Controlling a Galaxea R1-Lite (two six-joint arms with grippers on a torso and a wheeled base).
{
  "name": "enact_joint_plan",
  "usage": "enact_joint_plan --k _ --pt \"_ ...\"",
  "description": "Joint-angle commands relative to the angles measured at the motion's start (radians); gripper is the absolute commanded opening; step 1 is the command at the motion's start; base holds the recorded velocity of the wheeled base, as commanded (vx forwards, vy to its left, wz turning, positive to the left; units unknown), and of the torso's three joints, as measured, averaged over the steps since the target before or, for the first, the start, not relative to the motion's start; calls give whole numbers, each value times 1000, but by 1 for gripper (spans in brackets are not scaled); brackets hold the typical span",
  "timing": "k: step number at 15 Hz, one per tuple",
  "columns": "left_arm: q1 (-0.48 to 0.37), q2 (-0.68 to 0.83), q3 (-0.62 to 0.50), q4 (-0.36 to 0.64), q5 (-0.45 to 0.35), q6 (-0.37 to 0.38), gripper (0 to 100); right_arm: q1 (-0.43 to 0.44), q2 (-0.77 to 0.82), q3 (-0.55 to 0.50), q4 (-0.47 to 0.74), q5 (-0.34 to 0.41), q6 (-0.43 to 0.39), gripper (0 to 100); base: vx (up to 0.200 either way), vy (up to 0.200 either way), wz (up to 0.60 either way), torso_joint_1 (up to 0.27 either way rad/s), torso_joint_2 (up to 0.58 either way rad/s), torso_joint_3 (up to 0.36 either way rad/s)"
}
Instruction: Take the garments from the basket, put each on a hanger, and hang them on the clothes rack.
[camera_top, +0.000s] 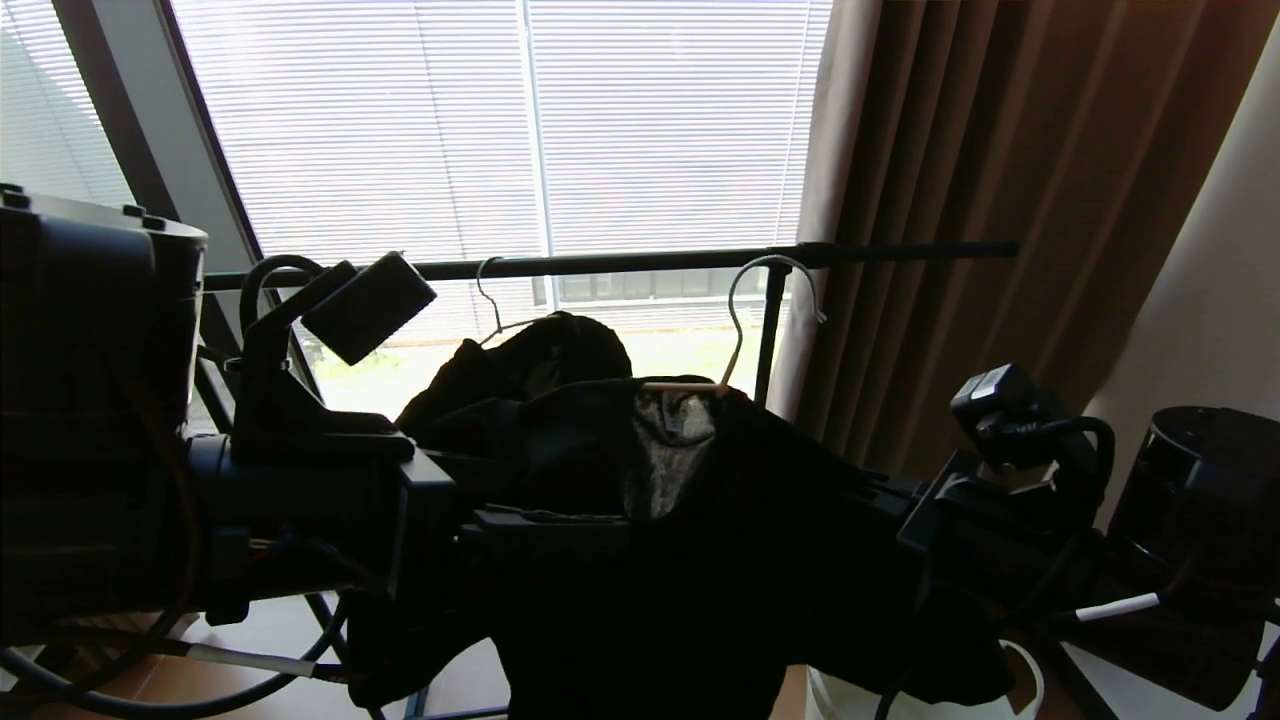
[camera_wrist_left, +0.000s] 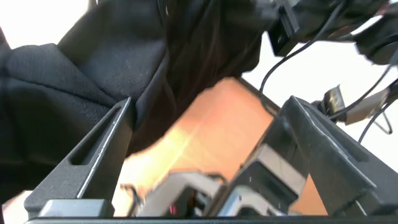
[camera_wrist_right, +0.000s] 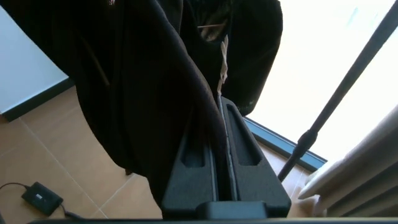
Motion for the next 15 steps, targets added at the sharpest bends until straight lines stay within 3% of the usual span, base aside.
enact_joint_plan --k 1,10,15 --pt "3 -19 -1 -19 1 -2 100 -62 -14 6 2 69 0 0 0 0 0 0 0 0" --pt "-6 19 -25 -80 -1 -3 100 -63 0 33 0 93 -4 0 0 0 0 0 0 0" --pt "37 34 -62 -122 27 12 100 -62 -10 73 -40 185 -18 0 0 0 0 0 0 0"
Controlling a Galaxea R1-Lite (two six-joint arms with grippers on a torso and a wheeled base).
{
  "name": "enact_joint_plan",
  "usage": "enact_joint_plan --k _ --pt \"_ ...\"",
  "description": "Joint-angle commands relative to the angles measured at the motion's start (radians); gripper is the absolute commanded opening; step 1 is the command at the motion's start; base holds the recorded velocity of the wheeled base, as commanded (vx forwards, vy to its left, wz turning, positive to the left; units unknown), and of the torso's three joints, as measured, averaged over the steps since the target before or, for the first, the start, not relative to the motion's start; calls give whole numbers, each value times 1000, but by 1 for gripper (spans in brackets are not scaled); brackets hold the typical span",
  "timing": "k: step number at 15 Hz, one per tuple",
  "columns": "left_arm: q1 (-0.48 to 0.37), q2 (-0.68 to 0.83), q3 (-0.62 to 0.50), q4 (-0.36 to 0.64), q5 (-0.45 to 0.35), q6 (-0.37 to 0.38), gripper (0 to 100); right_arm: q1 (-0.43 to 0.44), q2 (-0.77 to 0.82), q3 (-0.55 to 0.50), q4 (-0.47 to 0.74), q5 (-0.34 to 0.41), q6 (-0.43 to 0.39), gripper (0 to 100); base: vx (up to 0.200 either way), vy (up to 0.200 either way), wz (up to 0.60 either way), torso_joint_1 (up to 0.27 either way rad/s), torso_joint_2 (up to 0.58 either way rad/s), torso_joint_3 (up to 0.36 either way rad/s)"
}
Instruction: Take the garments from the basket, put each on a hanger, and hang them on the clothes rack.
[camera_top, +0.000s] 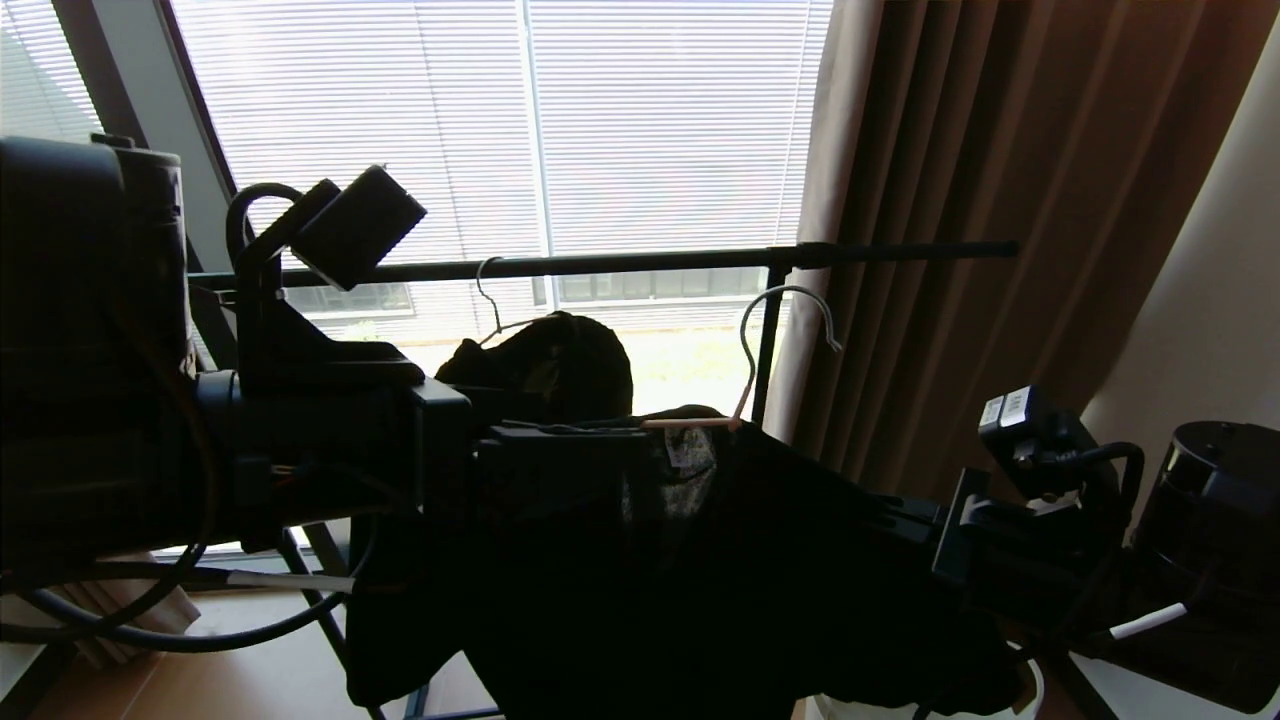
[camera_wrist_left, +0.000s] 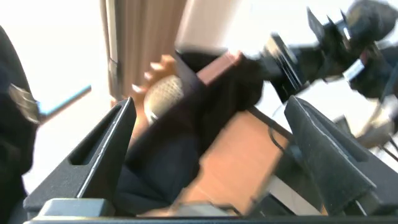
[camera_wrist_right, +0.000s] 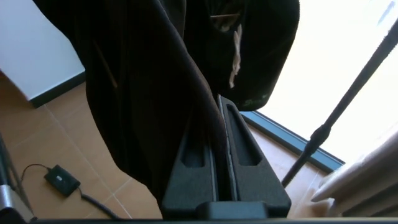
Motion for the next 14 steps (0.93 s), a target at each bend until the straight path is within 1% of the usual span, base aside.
enact_joint_plan --k 1,3,4,6,8,10,12,13,14 --pt "29 2 -21 -1 3 8 100 -3 -1 11 -5 2 -5 0 0 0 0 0 0 0" --pt "122 -12 -6 -1 3 103 100 -11 -6 13 -11 4 -12 0 0 0 0 0 0 0" --pt "162 -12 -7 -4 2 114 100 -20 -11 16 -13 4 -12 0 0 0 0 0 0 0" --pt "210 -12 8 -2 2 122 100 -23 -18 16 -13 4 -24 0 0 0 0 0 0 0" --pt "302 -12 89 -14 -26 143 100 -54 -27 17 -11 5 -71 0 0 0 0 0 0 0" --pt "369 -40 177 -68 -138 145 100 -95 -49 17 -10 15 -85 0 0 0 0 0 0 0" --pt "437 -46 237 -142 -258 154 100 -117 -63 17 -10 36 -88 0 0 0 0 0 0 0" --pt "534 -43 306 -215 -431 155 100 -144 -78 17 0 79 -123 0 0 0 0 0 0 0" --pt "596 -43 356 -254 -554 157 100 -149 -98 26 1 85 -166 0 0 0 0 0 0 0"
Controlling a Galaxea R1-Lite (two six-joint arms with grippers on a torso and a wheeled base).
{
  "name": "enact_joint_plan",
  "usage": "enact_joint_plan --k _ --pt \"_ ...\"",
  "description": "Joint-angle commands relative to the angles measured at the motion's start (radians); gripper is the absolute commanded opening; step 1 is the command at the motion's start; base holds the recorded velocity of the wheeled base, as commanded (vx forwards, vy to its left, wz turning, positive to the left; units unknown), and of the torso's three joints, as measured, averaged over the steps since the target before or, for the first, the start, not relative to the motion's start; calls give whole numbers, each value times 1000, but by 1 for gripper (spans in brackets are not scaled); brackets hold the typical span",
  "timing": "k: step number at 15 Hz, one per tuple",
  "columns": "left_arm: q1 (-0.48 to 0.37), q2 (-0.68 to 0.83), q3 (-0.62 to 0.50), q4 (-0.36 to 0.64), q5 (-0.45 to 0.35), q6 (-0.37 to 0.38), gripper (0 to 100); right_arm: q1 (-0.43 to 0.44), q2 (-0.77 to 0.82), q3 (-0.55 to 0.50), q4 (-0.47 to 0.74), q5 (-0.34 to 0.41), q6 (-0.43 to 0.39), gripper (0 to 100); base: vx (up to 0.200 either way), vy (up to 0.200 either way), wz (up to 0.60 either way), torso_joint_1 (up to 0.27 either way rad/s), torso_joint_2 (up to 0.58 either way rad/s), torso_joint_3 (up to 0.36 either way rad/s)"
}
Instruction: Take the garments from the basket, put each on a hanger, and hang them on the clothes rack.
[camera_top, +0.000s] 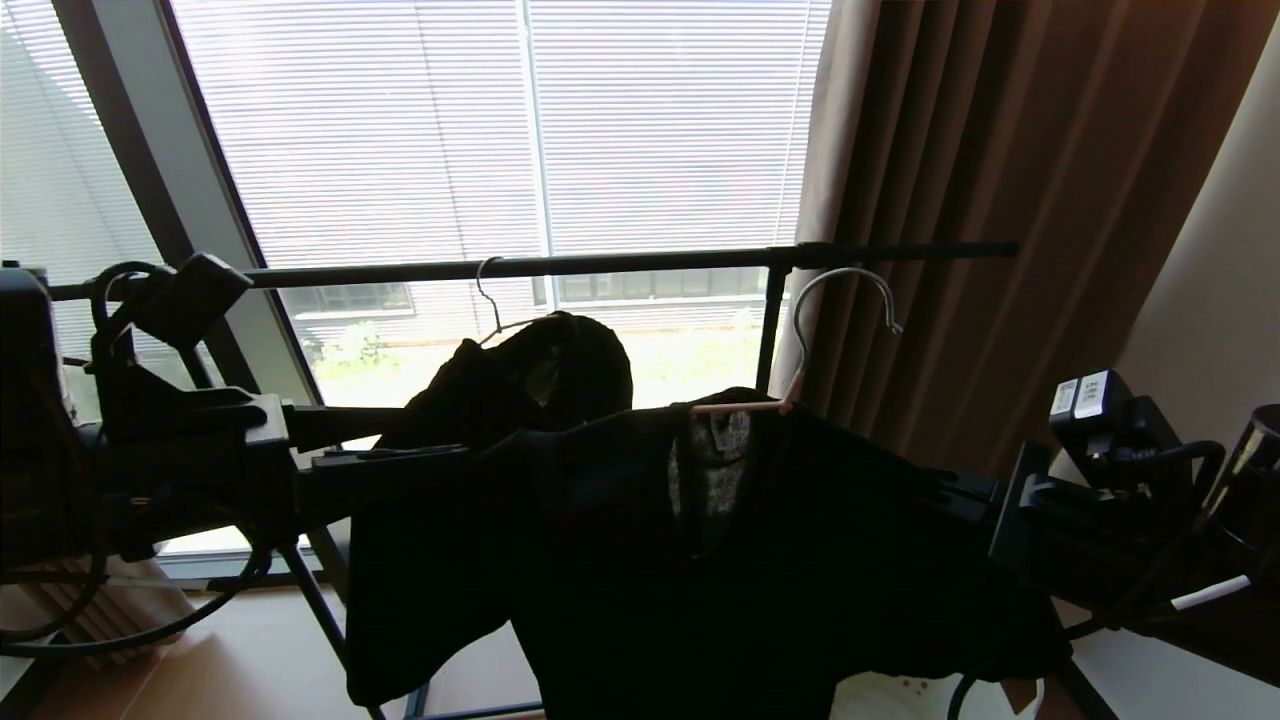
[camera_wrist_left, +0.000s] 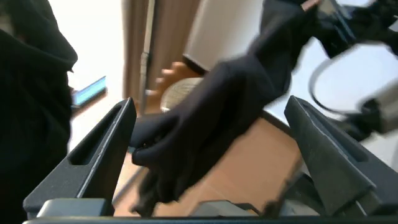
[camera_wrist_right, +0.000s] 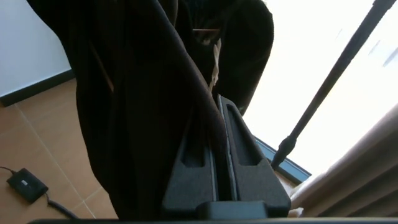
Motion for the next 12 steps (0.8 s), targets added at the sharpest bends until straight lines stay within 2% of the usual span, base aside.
enact_joint_plan --k 1,2,3,6,7,11,12 --pt "176 -3 129 -88 -217 2 100 -18 -51 11 18 7 -60 0 0 0 0 0 0 0" --pt "217 4 152 -112 -277 5 100 -19 -58 10 52 7 -105 0 0 0 0 0 0 0" --pt "239 26 164 -125 -298 19 100 -19 -66 7 83 7 -132 0 0 0 0 0 0 0" --pt "248 66 184 -126 -306 82 100 -21 -86 4 89 7 -134 0 0 0 0 0 0 0" --pt "228 75 187 -126 -306 111 100 -22 -89 2 90 10 -132 0 0 0 0 0 0 0" --pt "208 120 178 -128 -306 116 100 -21 -104 7 92 21 -132 0 0 0 0 0 0 0" --pt "205 173 184 -135 -308 142 100 -22 -129 7 96 65 -132 0 0 0 0 0 0 0"
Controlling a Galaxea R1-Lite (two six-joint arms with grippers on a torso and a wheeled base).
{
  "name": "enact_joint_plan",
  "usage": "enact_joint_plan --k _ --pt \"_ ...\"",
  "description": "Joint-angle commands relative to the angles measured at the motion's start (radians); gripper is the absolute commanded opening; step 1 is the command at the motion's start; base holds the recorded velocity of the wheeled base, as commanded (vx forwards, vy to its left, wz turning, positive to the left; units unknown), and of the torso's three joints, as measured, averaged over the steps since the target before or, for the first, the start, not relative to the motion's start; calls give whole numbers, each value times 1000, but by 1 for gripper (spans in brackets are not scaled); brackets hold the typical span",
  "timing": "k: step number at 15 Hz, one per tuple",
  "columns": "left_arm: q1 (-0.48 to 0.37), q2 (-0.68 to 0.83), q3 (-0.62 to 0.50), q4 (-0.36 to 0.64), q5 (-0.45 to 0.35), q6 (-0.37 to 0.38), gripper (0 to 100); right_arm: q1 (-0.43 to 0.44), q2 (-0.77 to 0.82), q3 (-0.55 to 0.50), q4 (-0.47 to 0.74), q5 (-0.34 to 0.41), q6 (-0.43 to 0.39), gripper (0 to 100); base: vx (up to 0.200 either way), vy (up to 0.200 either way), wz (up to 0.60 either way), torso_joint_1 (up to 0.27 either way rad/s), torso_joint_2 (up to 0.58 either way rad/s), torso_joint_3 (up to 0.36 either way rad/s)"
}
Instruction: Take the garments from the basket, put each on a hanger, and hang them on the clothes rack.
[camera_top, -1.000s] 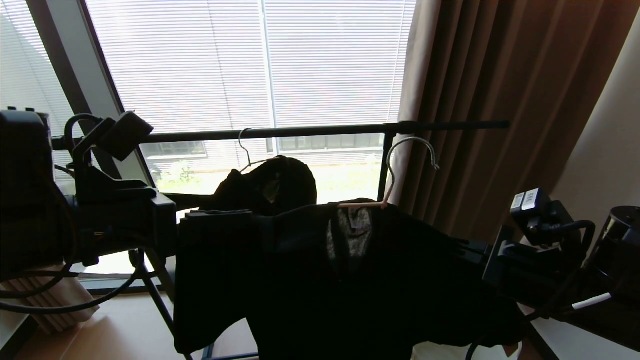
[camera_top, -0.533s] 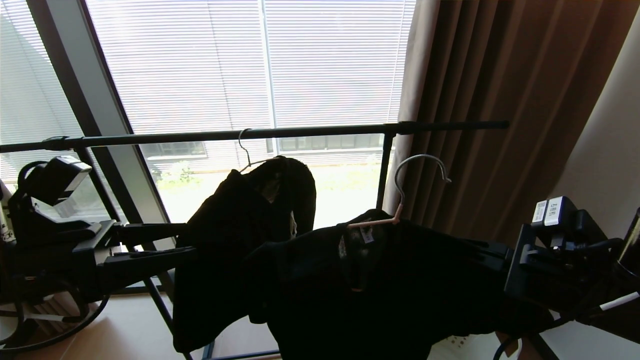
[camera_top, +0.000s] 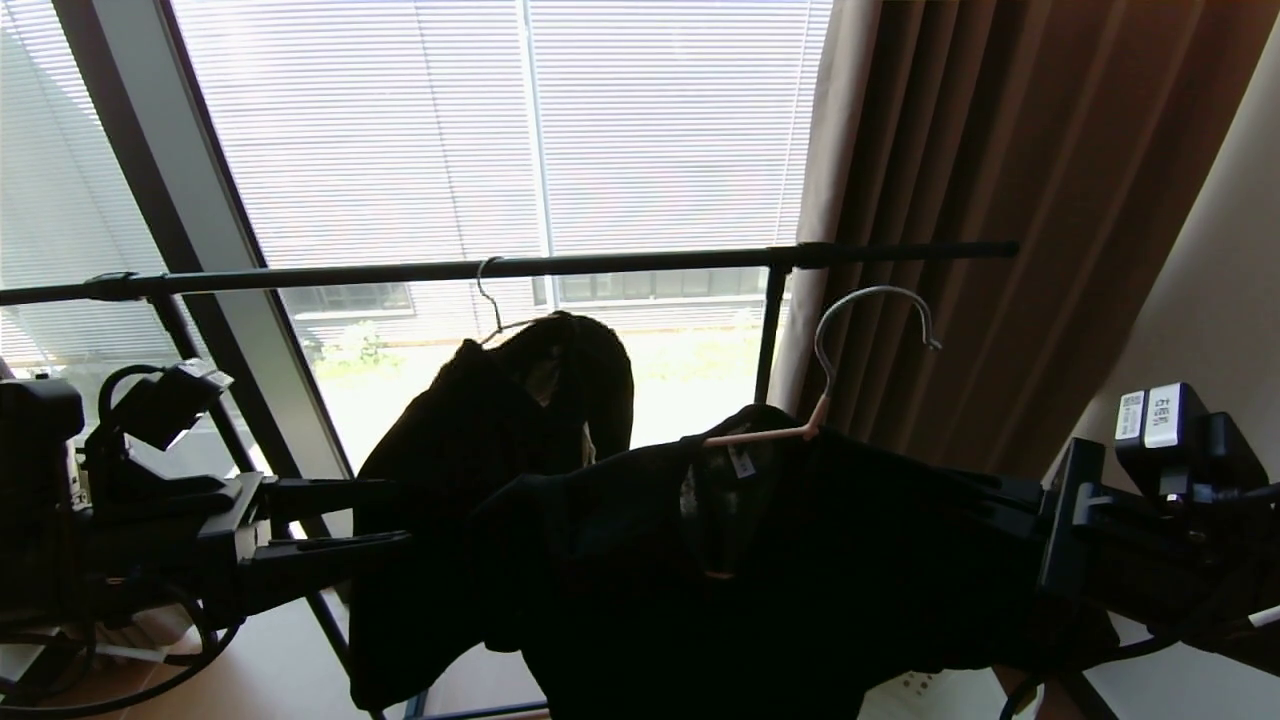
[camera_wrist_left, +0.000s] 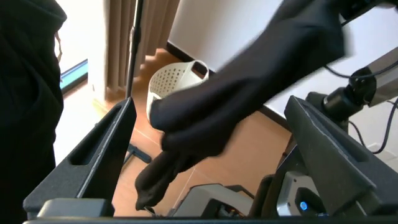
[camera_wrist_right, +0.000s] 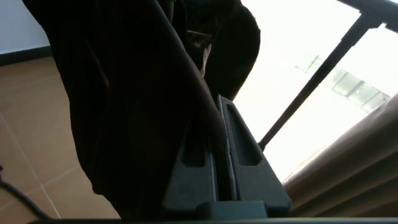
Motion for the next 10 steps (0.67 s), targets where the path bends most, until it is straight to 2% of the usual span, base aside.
enact_joint_plan --k 1,4,7,10 --pt "-4 87 8 -12 -9 32 100 0 -26 0 2 13 0 0 0 0 0 0 0 0" --pt "7 214 22 -32 -36 121 100 0 -40 0 4 17 0 0 0 0 0 0 0 0" --pt "-1 250 51 -106 -81 125 100 0 -37 -1 4 17 1 0 0 0 0 0 0 0" --pt "-47 251 48 -118 -107 122 100 0 -34 -3 4 17 1 0 0 0 0 0 0 0"
